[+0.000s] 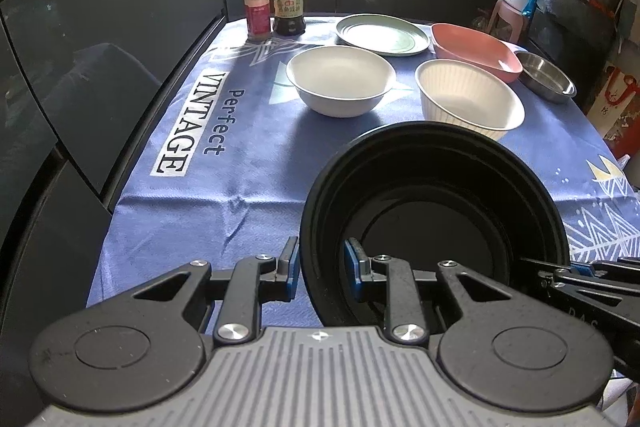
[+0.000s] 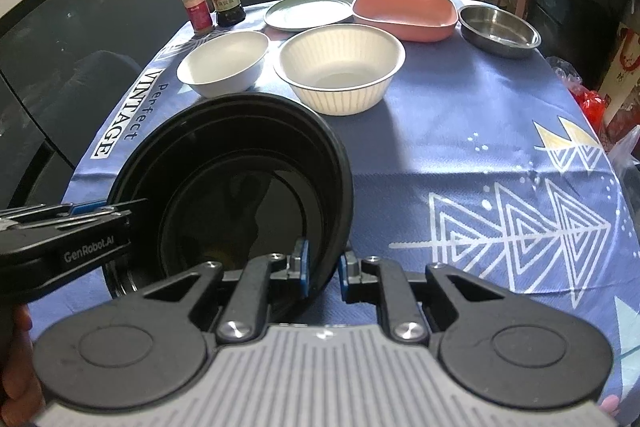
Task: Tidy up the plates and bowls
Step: 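Lift the black bowl with the right gripper and carry it toward the table edge, then lower the black bowl onto the cloth and open the right gripper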
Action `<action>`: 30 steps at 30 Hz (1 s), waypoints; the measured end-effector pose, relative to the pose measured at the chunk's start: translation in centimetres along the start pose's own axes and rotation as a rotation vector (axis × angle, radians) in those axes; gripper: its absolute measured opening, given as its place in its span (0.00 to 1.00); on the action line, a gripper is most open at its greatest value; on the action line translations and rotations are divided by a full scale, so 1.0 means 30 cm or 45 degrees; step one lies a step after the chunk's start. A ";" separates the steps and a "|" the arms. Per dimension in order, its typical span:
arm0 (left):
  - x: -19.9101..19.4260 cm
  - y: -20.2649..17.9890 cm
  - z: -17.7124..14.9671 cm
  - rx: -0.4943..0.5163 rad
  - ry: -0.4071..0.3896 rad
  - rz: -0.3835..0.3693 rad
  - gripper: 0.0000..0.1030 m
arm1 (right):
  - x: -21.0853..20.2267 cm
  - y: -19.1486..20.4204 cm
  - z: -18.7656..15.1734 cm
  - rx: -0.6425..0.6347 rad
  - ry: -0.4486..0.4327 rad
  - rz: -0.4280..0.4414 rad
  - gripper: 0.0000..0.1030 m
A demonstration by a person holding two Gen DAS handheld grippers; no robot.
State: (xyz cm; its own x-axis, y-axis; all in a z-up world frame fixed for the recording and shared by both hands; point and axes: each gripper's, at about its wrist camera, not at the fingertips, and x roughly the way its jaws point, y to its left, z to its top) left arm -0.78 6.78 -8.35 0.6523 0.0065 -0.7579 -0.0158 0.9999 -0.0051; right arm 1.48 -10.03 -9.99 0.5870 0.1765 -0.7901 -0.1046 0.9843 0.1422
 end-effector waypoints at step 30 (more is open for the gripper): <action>-0.019 0.031 0.029 -0.073 -0.013 -0.013 0.25 | -0.031 -0.075 0.010 0.106 -0.037 0.021 1.00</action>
State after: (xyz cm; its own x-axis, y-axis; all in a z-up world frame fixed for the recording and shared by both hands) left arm -0.49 7.72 -7.35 0.6606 -0.0034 -0.7508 -0.0522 0.9974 -0.0505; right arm 1.43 -12.39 -9.39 0.6087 0.1913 -0.7700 -0.0480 0.9776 0.2049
